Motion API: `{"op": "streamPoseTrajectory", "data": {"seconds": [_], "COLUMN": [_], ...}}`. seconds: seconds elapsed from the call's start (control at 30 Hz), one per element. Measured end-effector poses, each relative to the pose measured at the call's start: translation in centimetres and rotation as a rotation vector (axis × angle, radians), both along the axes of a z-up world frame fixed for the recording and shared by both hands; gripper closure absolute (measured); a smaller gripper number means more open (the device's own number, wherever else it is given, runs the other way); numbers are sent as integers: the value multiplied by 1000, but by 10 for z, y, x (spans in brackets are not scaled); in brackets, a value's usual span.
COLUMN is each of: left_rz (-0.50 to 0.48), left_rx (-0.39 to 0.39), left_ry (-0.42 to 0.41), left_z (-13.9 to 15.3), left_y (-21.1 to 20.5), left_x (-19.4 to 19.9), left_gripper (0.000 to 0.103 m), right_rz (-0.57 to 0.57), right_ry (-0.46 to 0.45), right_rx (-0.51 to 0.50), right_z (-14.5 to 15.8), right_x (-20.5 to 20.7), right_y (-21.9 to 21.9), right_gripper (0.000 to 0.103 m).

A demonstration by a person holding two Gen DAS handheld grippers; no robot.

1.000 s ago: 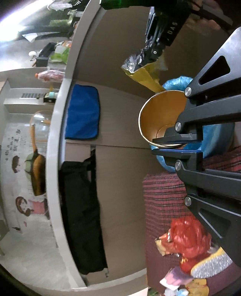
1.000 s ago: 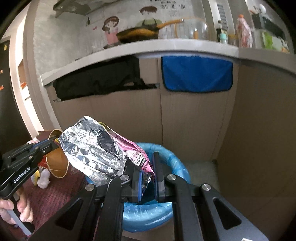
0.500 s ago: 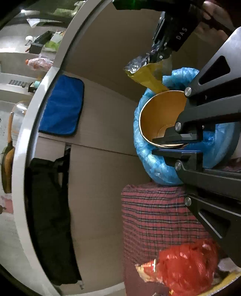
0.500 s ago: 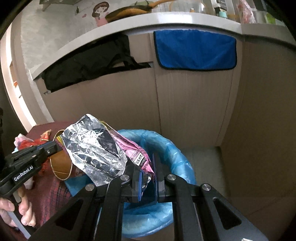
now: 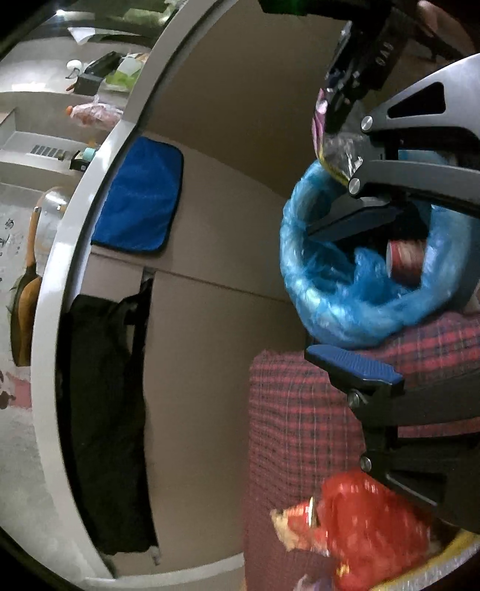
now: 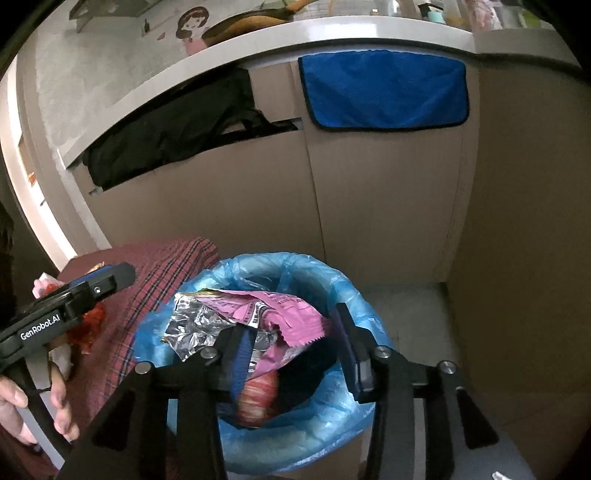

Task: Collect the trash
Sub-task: 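Carry the foil bag and red cup to the blue bin and release both, then grasp the white tissue bundle with the left tool while the right tool grasps the pink tissue pack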

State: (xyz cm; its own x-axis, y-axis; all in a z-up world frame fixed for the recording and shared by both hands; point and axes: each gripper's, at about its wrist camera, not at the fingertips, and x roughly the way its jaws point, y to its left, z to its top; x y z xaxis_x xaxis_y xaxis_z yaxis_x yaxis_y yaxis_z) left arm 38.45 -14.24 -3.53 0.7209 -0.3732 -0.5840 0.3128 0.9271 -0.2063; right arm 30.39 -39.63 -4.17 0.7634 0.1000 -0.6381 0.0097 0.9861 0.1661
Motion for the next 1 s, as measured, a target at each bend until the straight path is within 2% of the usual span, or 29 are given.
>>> {"op": "streamPoseTrajectory", "data": {"seconds": [0.13, 0.27, 0.33, 0.4, 0.5, 0.57, 0.67, 0.73, 0.8, 0.9, 1.0], "left_rz": [16, 20, 15, 15, 21, 30, 57, 85, 117, 175, 233], "left_rx": [-16, -32, -36, -39, -53, -66, -80, -76, -66, -44, -29], "left_ry": [6, 18, 18, 10, -6, -13, -31, -54, -82, -114, -116], "left_z": [4, 7, 8, 11, 17, 19, 22, 25, 28, 30, 28], "left_y": [15, 29, 36, 43, 53, 60, 75, 87, 103, 133, 171], "left_x": [-13, -26, -33, -41, -50, -56, -66, -74, -83, -96, -103], "left_gripper": [44, 44, 44, 44, 44, 44, 44, 44, 44, 44, 44], "right_rz": [21, 53, 51, 29, 23, 13, 58, 101, 161, 224, 257], "right_ry": [23, 154, 183, 183, 182, 168, 86, 26, -16, -40, -94], "right_rx": [32, 19, -36, -84, -69, -46, 57, 90, 87, 23, -50], "right_z": [9, -5, -12, -16, -14, -10, 9, 25, 41, 52, 58], "right_x": [-4, 10, 11, 7, 1, -6, -23, -32, -37, -43, -50], "right_y": [4, 19, 28, 34, 35, 32, 34, 43, 60, 90, 128], "right_gripper": [61, 53, 32, 30, 30, 30, 30, 24, 19, 19, 23]}}
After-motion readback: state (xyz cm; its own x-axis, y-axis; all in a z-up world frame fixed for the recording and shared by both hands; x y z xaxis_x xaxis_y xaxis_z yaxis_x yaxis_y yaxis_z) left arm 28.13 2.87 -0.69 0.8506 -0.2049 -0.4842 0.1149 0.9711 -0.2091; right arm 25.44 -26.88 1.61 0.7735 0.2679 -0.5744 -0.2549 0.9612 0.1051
